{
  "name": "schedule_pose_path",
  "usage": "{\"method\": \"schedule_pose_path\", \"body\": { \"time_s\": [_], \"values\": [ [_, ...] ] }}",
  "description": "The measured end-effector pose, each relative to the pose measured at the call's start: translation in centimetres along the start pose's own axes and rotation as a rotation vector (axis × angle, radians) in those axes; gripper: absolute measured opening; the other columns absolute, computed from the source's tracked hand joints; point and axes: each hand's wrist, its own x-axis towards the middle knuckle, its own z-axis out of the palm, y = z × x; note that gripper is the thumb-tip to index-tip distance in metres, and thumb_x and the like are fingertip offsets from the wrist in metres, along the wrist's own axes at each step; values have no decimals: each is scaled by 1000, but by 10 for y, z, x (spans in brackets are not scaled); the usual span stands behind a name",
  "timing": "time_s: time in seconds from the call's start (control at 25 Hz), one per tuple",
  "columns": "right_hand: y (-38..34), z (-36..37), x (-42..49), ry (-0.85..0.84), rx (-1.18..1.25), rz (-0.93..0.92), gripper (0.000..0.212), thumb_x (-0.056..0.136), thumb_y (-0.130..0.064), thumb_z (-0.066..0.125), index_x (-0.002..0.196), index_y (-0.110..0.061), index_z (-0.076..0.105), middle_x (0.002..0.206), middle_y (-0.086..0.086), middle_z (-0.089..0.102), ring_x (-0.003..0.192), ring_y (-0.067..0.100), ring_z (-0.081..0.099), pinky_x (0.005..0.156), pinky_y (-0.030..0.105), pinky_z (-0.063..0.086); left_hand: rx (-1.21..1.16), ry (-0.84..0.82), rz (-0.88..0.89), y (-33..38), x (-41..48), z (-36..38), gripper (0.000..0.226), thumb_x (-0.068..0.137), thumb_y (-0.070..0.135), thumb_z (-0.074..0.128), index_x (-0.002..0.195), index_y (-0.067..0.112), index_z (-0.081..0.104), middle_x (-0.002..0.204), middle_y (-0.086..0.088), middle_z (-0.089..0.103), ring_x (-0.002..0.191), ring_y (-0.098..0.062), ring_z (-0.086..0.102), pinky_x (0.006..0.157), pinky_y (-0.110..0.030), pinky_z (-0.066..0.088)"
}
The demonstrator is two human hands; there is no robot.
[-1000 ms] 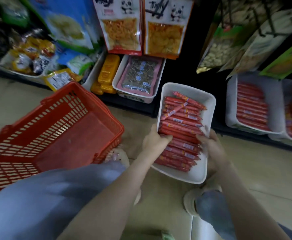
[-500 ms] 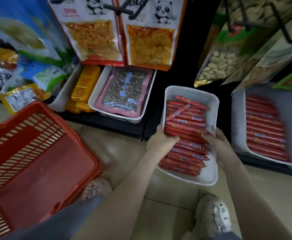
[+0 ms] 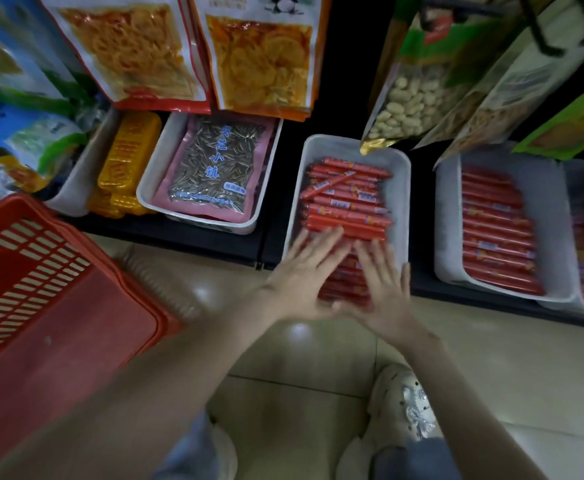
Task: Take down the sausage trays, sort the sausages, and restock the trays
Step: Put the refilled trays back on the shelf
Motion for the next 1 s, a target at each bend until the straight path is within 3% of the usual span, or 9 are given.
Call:
{"method": "schedule_pose_path", "body": {
  "time_s": [0.08,0.2,0.36,0.56,0.72,0.8,0.88,1.0],
  "values": [
    [6,13,-15,-95,-225,35,103,62,-94,14,138,-39,-30,153,-5,-29,138,16,-33,112,48,-19,290,-222,202,-5,-10,5,115,76,77,46,146,15,-20,152,-6,-31,140,-22,-30,113,-51,-19],
    [8,17,-17,-34,-234,178,94,88,-64,38,140,-26,-30,159,12,-12,145,25,-18,115,53,-11,516,-278,128,-9,-3,-2,107,83,69,46,145,20,-26,152,-8,-33,139,-31,-29,107,-59,-17],
    [17,14,-13,21,-245,241,95,90,-60,38,147,-10,-21,159,10,-8,146,23,-11,113,53,-10,378,-281,-123,7,20,-2,96,88,64,43,147,27,-23,149,-13,-38,135,-44,-32,105,-67,-10],
    [54,-13,6,6,-322,297,97,90,-61,35,147,-4,-19,158,14,-9,146,26,-12,114,47,-13,272,-177,-148,21,65,1,93,93,48,48,148,19,-21,149,-21,-34,138,-44,-26,112,-58,-7],
    [79,-29,24,92,-487,114,87,93,-53,38,144,-14,-22,157,8,-12,143,21,-16,113,40,-14,217,-110,-190,23,98,10,106,87,61,51,148,9,-19,153,-24,-20,143,-39,-15,116,-52,-6],
    [89,-41,35,21,-509,31,81,96,-46,39,140,-22,-24,158,2,-11,145,16,-11,115,33,-10,238,-100,-215,28,107,14,105,87,60,50,148,6,-17,155,-24,-16,144,-37,-10,117,-51,-4],
    [94,-48,45,-51,-509,36,79,98,-44,37,138,-23,-27,158,-1,-14,146,14,-11,113,27,-13,244,-81,-237,29,114,13,104,88,59,50,148,5,-17,155,-22,-13,145,-37,-8,117,-51,-4],
    [94,-50,48,-31,-475,26,81,98,-44,40,141,-22,-25,158,-2,-14,146,13,-10,110,25,-14,236,-73,-274,32,114,10,105,87,56,54,148,6,-16,156,-22,-13,145,-36,-7,116,-52,-4]
  ]
}}
